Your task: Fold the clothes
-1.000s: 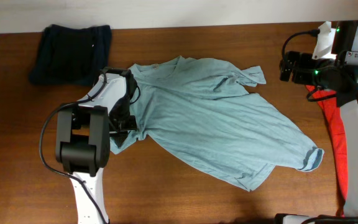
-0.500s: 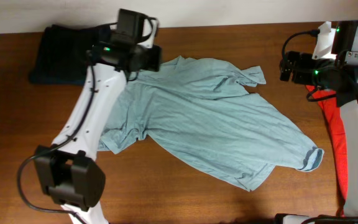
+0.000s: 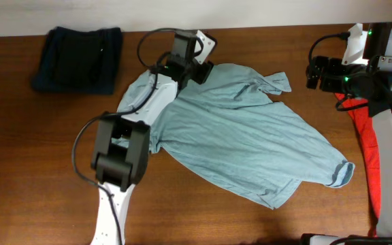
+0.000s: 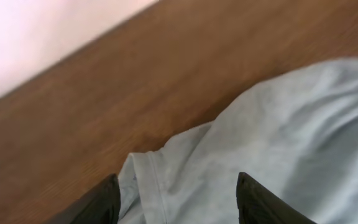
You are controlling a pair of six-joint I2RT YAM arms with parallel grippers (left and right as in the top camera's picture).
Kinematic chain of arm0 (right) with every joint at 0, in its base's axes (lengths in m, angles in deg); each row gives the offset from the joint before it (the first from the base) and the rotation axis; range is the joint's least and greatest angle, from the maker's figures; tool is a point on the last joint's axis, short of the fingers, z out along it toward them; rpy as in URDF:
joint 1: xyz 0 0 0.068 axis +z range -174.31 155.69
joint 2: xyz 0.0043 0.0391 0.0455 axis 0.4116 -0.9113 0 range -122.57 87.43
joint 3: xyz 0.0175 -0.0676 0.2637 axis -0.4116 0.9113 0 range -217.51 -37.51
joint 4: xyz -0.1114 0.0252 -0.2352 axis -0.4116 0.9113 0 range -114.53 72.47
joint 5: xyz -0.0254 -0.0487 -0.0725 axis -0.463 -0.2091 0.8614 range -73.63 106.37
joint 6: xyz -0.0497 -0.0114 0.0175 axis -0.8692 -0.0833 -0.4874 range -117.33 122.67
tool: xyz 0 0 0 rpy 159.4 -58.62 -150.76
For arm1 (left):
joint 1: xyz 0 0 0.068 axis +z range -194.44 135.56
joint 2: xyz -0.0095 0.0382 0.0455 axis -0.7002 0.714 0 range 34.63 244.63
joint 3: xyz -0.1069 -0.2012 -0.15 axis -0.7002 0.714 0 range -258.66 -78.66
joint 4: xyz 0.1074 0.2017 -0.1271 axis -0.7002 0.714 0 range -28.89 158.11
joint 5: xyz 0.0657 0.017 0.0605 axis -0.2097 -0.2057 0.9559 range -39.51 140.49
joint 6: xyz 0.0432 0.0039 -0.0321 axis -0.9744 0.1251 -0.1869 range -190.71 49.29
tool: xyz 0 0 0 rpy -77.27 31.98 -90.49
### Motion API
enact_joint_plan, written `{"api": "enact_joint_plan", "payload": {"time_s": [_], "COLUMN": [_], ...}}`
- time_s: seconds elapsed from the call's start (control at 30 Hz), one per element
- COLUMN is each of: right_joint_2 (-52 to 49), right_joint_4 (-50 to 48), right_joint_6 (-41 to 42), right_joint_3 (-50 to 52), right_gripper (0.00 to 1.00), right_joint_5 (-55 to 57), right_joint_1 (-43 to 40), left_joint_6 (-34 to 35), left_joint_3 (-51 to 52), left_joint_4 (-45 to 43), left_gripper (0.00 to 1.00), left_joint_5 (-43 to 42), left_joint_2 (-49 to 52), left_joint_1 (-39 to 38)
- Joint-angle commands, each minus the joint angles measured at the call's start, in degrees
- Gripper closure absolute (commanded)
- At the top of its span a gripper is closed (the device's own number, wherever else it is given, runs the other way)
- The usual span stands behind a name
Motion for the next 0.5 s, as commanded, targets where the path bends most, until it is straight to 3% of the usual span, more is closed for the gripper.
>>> {"api": "enact_joint_plan", "payload": {"time_s": [0.0, 0.47], "right_joint_2": [0.0, 0.0], "right_joint_4": [0.0, 0.0], "right_joint_6": [0.0, 0.0], "right_joint_3": [-0.2, -0.2], "right_gripper": [0.01, 0.02], "right_joint_5": [0.1, 0.1], "right_joint_1": [-0.2, -0.2], "left_joint_6": [-3.9, -7.0], "left_joint_3": [0.2, 0.2], "left_joint_4": [-3.9, -9.2], "left_gripper": [0.40, 0.42], "left_joint_5": [0.3, 1.3], "left_joint_2": [2.9, 7.2], "left_joint_1": [0.2, 0.2]}}
